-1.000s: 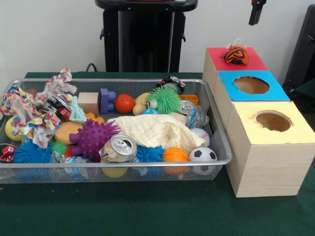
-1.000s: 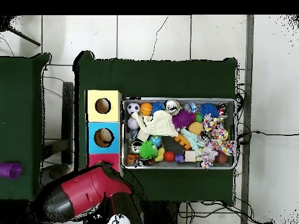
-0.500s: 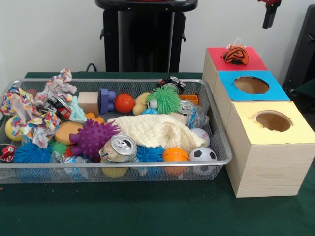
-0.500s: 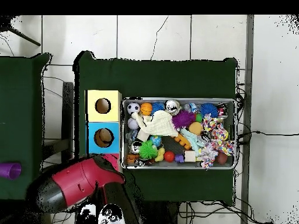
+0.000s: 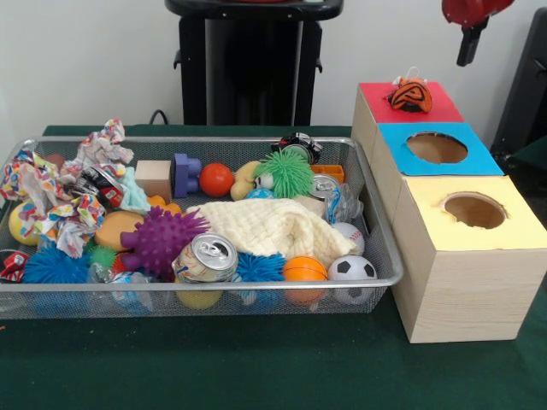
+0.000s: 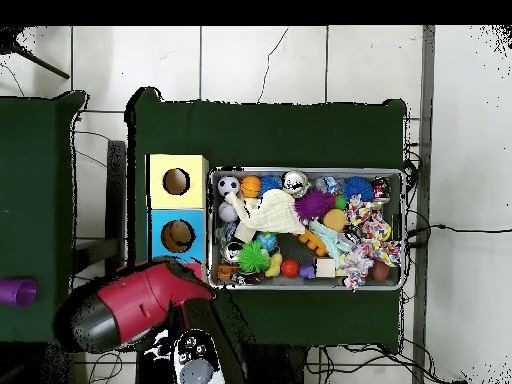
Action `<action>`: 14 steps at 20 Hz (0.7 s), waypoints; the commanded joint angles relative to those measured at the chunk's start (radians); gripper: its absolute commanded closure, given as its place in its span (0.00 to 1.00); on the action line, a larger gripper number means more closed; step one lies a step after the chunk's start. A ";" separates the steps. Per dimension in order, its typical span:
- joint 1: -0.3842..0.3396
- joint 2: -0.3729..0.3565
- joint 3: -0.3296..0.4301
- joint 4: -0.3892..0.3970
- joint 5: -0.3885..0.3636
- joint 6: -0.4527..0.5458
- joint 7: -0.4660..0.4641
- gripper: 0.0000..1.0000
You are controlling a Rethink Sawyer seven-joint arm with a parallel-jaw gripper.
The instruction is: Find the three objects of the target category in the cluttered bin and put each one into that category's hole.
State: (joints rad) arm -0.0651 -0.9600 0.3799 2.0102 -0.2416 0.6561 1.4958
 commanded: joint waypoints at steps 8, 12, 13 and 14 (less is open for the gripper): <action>-0.075 -0.052 0.044 -0.052 0.014 0.138 -0.011 1.00; -0.080 -0.039 0.047 -0.064 0.003 0.137 -0.013 1.00; -0.080 -0.037 0.047 -0.065 0.002 0.136 -0.012 1.00; -0.081 -0.038 0.047 -0.065 0.002 0.135 -0.012 1.00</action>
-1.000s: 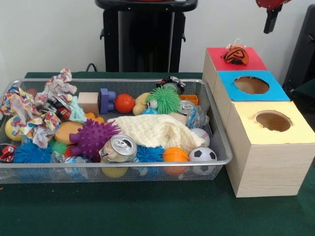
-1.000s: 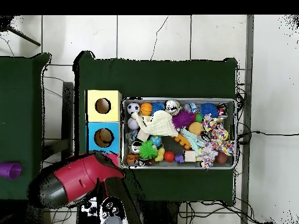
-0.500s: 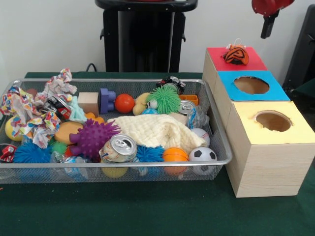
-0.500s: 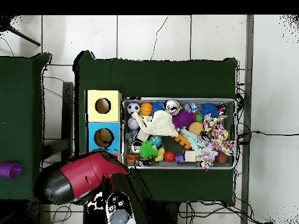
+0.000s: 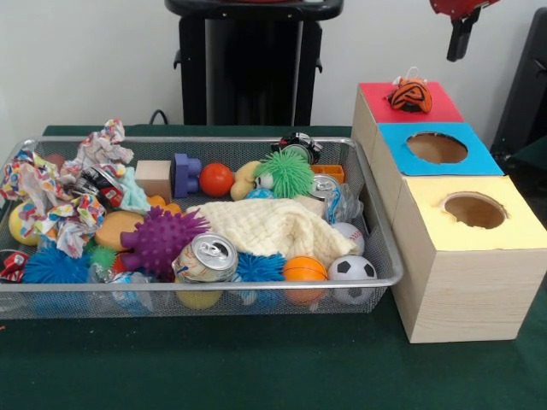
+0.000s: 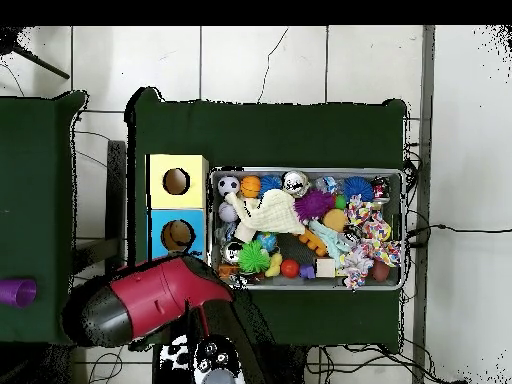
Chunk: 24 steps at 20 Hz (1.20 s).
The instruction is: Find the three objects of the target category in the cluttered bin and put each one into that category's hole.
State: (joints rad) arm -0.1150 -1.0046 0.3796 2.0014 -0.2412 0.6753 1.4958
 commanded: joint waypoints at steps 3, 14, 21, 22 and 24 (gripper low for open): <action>-0.039 0.012 0.053 -0.056 0.003 0.113 -0.020 1.00; -0.076 0.081 0.075 -0.067 -0.030 0.067 -0.061 1.00; -0.097 0.078 0.087 -0.073 -0.049 0.072 -0.077 1.00; -0.101 0.083 0.089 -0.074 -0.052 0.069 -0.080 1.00; -0.110 0.090 0.094 -0.075 -0.058 0.066 -0.086 1.00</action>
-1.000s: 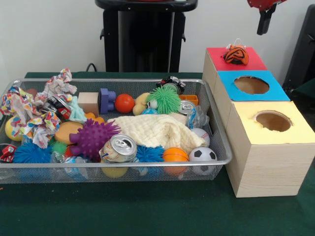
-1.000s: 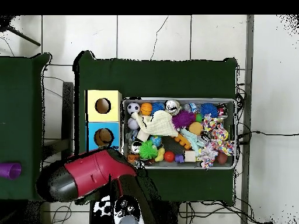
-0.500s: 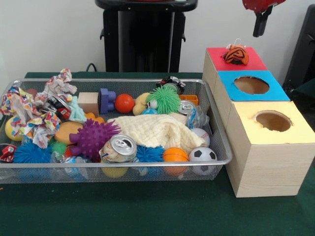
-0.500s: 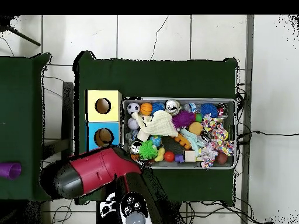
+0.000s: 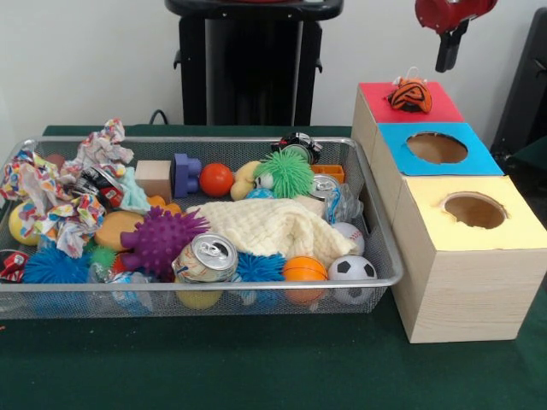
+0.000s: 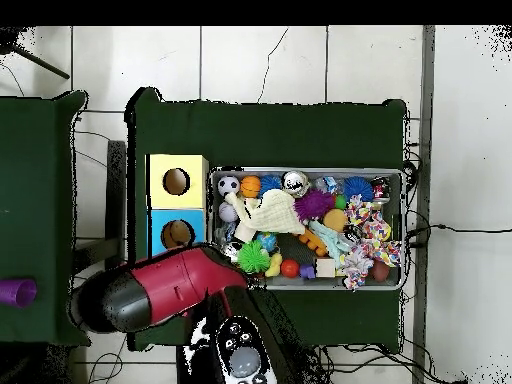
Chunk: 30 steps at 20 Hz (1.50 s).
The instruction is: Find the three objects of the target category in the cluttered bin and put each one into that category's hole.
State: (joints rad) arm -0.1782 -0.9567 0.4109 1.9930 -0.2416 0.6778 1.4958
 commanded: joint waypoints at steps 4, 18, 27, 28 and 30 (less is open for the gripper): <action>-0.059 0.051 0.071 -0.066 -0.066 0.060 -0.096 1.00; -0.099 -0.028 0.116 -0.047 -0.026 0.179 -0.110 1.00; -0.127 -0.018 0.141 -0.066 -0.043 0.210 -0.126 1.00; -0.129 -0.012 0.142 -0.065 -0.046 0.202 -0.125 1.00; -0.133 -0.006 0.144 -0.063 -0.054 0.190 -0.123 1.00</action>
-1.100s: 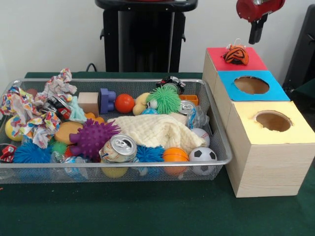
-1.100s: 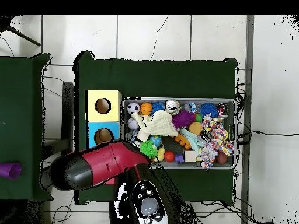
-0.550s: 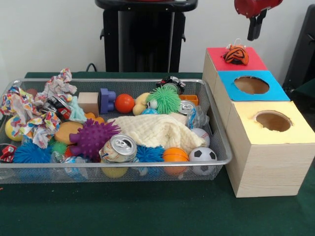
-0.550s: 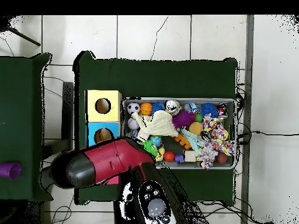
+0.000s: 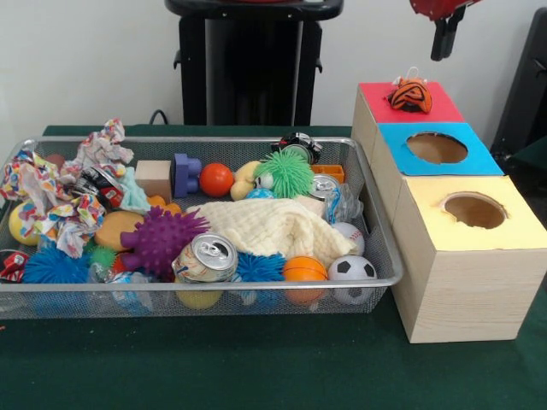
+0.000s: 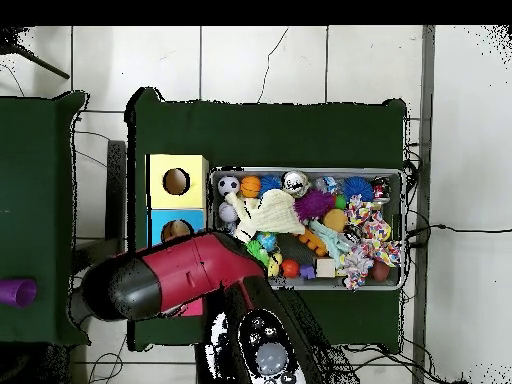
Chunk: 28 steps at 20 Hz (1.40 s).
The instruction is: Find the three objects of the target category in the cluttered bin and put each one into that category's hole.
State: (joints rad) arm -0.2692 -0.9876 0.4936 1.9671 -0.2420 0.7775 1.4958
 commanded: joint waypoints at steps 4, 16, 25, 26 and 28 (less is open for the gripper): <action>-0.045 0.045 0.065 -0.055 -0.072 0.087 -0.128 1.00; -0.061 0.071 0.079 -0.088 -0.114 0.090 -0.135 1.00; -0.073 0.090 0.097 -0.109 -0.138 0.099 -0.137 1.00; -0.075 0.088 0.098 -0.107 -0.139 0.100 -0.138 1.00; -0.078 0.089 0.101 -0.117 -0.141 0.112 -0.147 1.00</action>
State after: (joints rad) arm -0.3063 -0.9317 0.5400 1.9083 -0.3327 0.7779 1.4958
